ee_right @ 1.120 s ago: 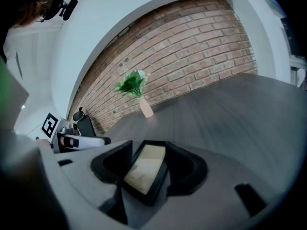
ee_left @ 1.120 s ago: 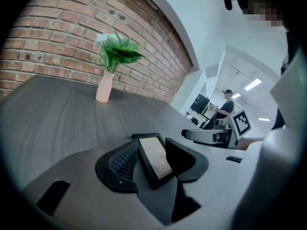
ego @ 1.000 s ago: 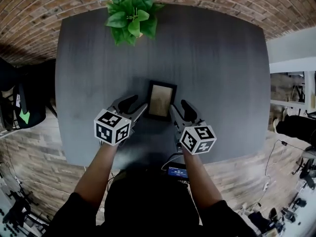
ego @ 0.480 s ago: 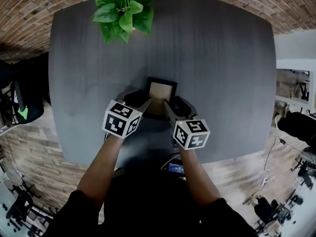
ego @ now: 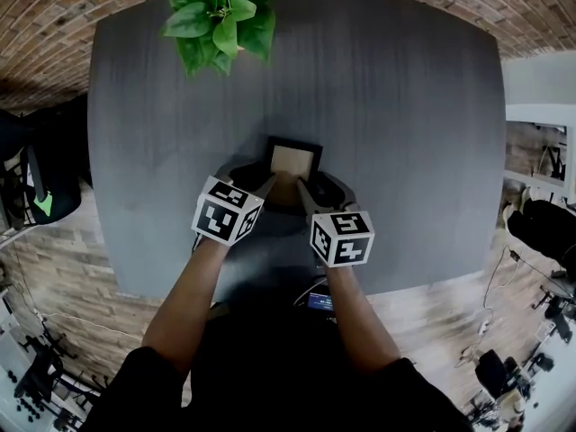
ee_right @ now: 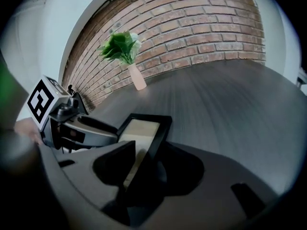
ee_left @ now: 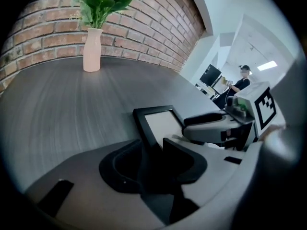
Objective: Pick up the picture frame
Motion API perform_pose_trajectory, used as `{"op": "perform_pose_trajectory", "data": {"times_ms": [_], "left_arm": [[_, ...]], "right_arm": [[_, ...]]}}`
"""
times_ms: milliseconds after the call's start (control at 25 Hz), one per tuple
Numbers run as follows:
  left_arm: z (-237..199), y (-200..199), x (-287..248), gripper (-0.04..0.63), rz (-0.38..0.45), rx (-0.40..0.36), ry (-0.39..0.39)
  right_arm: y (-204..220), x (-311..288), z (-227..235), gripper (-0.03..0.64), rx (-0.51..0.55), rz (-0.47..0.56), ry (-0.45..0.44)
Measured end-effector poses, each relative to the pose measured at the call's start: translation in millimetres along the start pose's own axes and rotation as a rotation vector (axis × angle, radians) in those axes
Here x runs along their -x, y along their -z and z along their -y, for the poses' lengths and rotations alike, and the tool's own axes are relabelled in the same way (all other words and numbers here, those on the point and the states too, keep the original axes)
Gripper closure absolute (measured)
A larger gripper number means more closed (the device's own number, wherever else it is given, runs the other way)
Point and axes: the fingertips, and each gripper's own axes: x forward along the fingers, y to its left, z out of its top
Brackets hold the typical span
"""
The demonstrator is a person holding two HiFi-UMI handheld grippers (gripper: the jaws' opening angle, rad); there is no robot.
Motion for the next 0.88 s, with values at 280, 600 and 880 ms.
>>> {"op": "perform_pose_trajectory", "data": {"times_ms": [280, 600, 880], "left_arm": [[1.6, 1.0, -1.1, 0.495, -0.008, 0.0, -0.011], [7.5, -0.6, 9.7, 0.503, 0.024, -0.009, -0.04], [18.0, -10.5, 40.1, 0.522, 0.122, -0.022, -0.039]], "right_arm": [[1.0, -0.3, 3.8, 0.486, 0.02, -0.013, 0.034], [-4.4, 10.1, -1.5, 0.492, 0.027, 0.023, 0.051], [-32.3, 37.3, -18.8, 0.492, 0.064, 0.137, 0.067]]}}
